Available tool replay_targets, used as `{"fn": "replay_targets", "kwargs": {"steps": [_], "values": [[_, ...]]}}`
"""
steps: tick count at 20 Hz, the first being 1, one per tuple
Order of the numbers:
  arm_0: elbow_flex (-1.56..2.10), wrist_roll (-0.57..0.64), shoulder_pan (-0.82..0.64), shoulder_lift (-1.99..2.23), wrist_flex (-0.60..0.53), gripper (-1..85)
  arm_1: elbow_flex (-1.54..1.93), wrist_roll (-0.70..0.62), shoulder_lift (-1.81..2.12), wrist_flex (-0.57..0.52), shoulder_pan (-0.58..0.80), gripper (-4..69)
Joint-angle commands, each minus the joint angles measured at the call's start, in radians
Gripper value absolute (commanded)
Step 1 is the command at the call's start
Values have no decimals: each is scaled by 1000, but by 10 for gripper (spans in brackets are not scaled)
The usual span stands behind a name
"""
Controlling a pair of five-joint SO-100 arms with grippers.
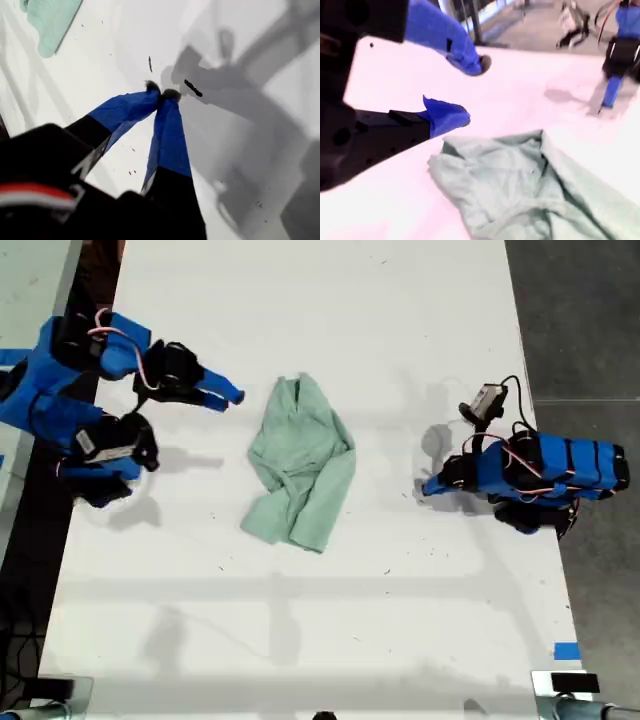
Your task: Fold t shirt
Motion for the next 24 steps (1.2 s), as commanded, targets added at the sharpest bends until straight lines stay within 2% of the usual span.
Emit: {"fn": "replay_targets", "kwargs": {"steps": [1, 3, 4, 5, 7, 10, 24], "values": [[657, -11, 118, 364, -443, 83, 41, -15, 12, 6, 6, 22], [1075, 17, 123, 535, -712, -1, 41, -14, 12, 6, 5, 22], [1239, 31, 104, 669, -778, -1, 41, -12, 12, 6, 5, 22], [1350, 89, 72, 827, -770, -1, 41, -12, 12, 6, 5, 22], [1454, 166, 28, 1108, -623, 40, 41, -14, 12, 6, 6, 22], [1486, 147, -14, 1101, -566, -1, 41, -11, 14, 6, 8, 22], [1489, 107, -26, 1101, -525, -1, 41, -9, 14, 6, 3, 22]]}}
